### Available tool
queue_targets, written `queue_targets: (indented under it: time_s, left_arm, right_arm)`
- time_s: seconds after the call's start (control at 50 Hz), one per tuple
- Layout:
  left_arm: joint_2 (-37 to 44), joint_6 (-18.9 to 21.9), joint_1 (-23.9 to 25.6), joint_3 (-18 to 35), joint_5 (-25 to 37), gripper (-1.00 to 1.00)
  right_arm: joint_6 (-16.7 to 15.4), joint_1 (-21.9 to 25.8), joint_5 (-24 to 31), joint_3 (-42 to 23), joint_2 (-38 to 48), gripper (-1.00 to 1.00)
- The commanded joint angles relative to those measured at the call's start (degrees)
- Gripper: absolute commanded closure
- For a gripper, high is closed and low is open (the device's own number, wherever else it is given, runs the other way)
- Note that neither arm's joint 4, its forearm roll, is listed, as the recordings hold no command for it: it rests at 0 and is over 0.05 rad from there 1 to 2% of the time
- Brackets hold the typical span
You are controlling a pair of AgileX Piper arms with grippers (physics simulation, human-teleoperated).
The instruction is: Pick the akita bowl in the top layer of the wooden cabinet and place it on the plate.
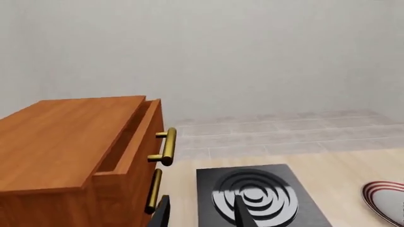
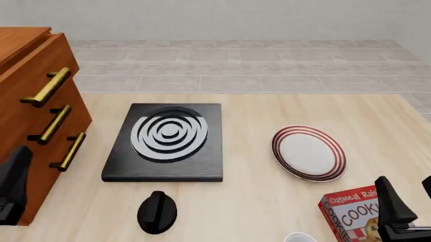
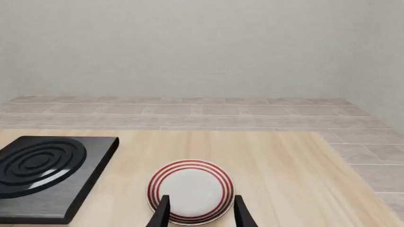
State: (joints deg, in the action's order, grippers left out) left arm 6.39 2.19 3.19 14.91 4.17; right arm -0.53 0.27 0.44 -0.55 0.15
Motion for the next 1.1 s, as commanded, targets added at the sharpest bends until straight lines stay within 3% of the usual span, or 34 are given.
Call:
queue_targets:
  time_s: [0.02, 0.26, 0.76, 1.1]
  left_arm:
    - [1.1, 0.6, 1.0, 3.2, 1.3, -1.0]
    - [2.7, 0.9, 2.4, 7.3, 2.6, -1.0]
    - [9.6, 1.2, 2.4, 21.3, 8.4, -1.0]
    - [16.9, 2.5, -0.8, 27.4, 10.3, -1.0]
  right_arm:
    - [0.0, 0.0, 0.0, 0.0, -0.1, -1.0]
    - [-0.1, 0.0, 0.0, 0.0, 0.0, -1.0]
    - [-0.3, 0.0, -0.1, -0.1, -0.1, -1.0]
    - [-0.2, -0.1, -0.2, -0.2, -0.1, -1.0]
